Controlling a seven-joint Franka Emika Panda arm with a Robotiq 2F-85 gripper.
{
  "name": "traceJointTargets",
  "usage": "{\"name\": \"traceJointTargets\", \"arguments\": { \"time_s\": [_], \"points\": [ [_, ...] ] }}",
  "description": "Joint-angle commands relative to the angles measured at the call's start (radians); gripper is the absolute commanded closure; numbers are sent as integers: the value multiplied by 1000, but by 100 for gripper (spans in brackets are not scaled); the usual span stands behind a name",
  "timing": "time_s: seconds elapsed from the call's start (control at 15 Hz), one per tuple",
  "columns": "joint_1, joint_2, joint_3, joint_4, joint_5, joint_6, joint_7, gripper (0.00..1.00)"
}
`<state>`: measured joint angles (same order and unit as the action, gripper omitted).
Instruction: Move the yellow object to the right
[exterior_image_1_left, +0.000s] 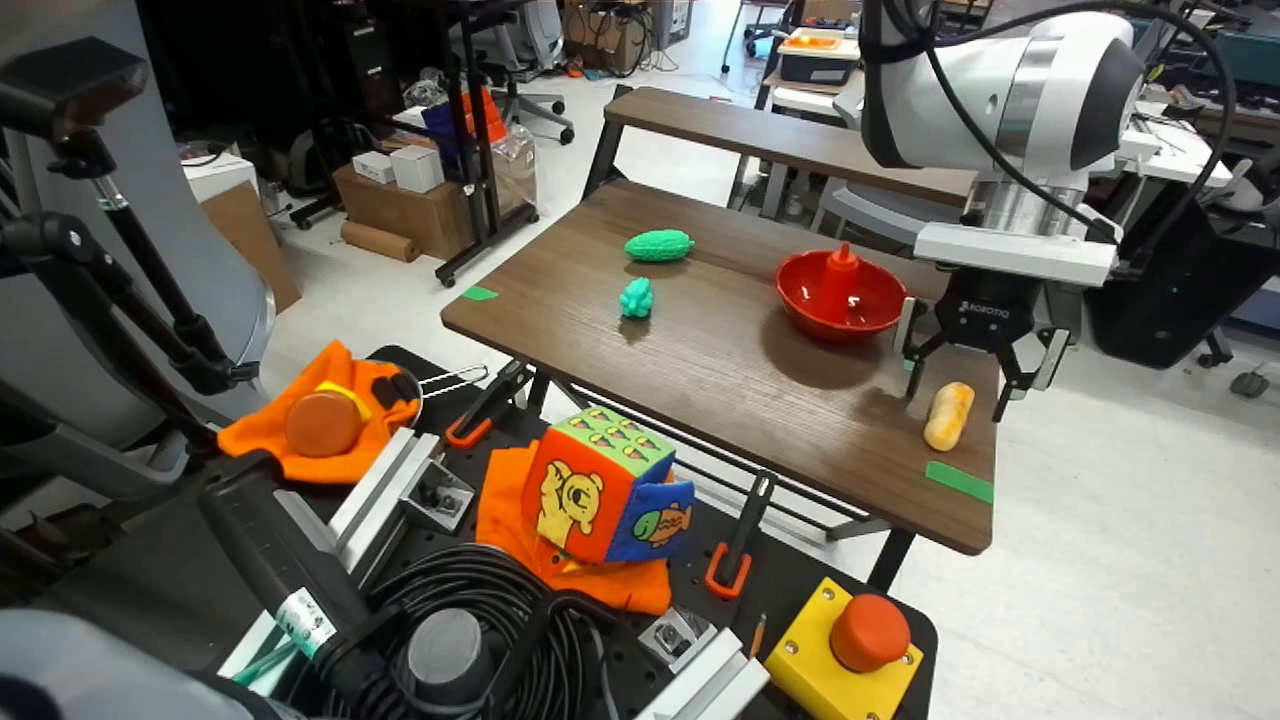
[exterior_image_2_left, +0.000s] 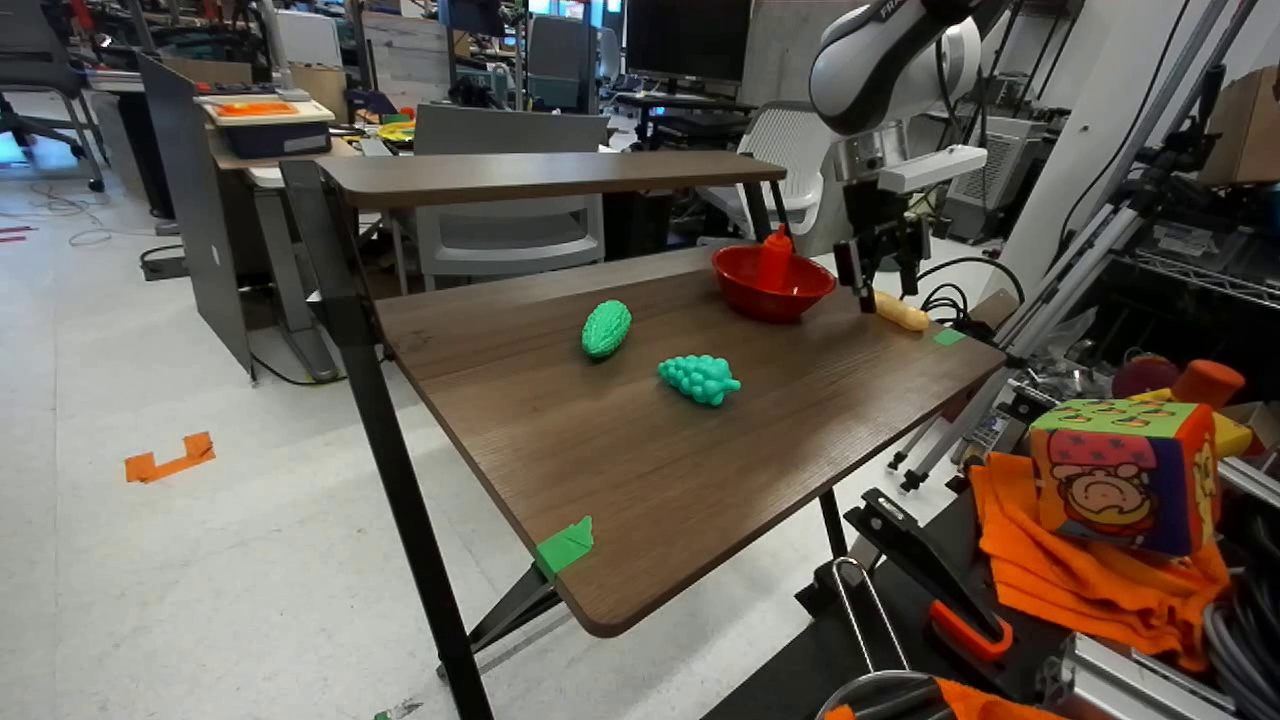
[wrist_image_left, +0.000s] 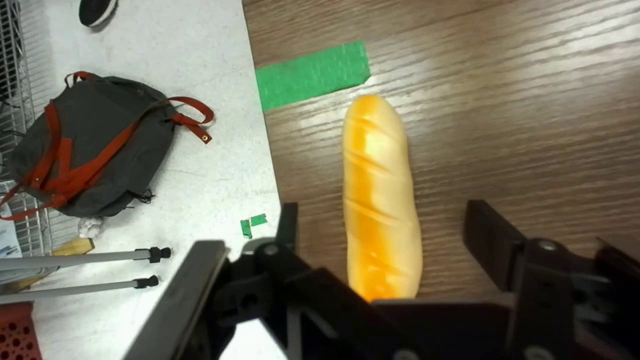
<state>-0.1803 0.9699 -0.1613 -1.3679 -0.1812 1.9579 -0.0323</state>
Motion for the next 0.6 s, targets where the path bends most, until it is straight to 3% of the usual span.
{"name": "traceJointTargets", "arguments": {
  "time_s": [0.0,0.2,0.4,0.47,0.53],
  "points": [
    [11,-93,-5,-113,-45,102,-49,0],
    [32,-218,-23,-270,-100,219,-45,0],
    [26,-364,-1,-409,-93,232,-59,0],
    [23,-232,-10,-256,-94,192,-41,0],
    [25,-277,-7,-300,-94,193,-42,0]
  ]
}}
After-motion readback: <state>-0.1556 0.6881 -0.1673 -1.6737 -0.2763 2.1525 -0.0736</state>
